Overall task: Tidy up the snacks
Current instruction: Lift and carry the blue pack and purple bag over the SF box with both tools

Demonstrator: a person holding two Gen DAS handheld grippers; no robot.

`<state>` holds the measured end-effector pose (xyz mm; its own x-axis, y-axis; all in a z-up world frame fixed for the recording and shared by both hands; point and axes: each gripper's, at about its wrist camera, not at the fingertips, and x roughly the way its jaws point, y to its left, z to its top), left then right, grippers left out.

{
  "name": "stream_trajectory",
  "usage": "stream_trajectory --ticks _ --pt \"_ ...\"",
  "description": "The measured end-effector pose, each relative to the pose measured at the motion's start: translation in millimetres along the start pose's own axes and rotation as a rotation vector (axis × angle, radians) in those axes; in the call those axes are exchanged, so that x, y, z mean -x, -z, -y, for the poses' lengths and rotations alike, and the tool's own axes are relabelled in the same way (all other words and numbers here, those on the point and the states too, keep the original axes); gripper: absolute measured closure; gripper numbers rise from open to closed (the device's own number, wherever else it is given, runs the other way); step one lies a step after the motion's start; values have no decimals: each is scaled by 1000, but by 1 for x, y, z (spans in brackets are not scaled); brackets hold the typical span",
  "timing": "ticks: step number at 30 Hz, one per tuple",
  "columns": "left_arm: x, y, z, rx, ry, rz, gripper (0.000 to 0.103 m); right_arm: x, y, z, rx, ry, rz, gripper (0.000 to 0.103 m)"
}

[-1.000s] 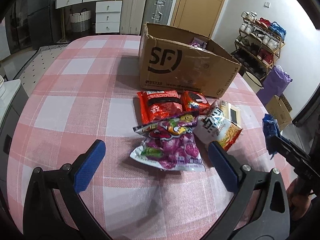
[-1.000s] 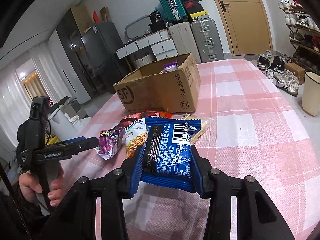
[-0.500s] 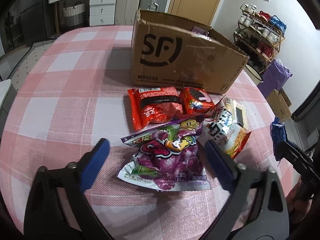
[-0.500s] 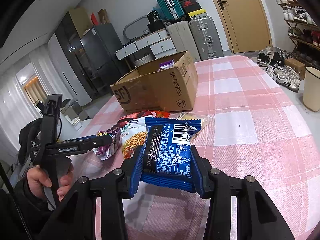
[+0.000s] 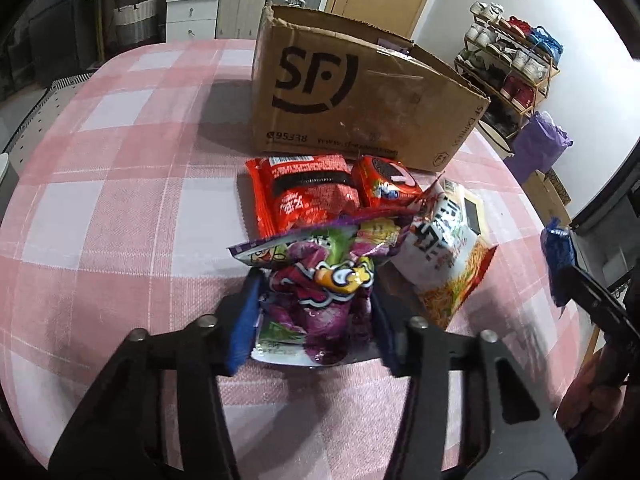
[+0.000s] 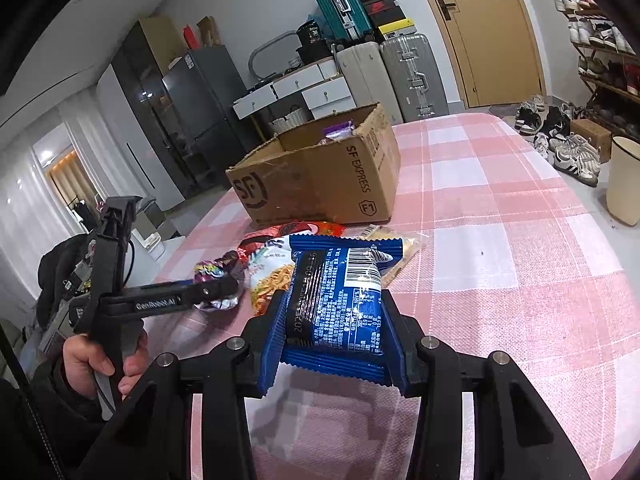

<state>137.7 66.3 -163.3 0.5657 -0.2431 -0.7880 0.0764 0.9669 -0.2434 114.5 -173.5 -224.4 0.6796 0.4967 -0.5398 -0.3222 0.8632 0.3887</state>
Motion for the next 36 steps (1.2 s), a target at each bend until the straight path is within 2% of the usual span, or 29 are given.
stream_trajectory --ticks 19,27,36 --pt "49 19 10 -54 5 61 58 27 -5 -35 66 1 41 59" --pt "74 17 13 -62 5 109 58 35 -11 -45 89 2 58 59" --pt "107 3 21 -78 28 176 58 51 -34 -62 121 0 103 59"
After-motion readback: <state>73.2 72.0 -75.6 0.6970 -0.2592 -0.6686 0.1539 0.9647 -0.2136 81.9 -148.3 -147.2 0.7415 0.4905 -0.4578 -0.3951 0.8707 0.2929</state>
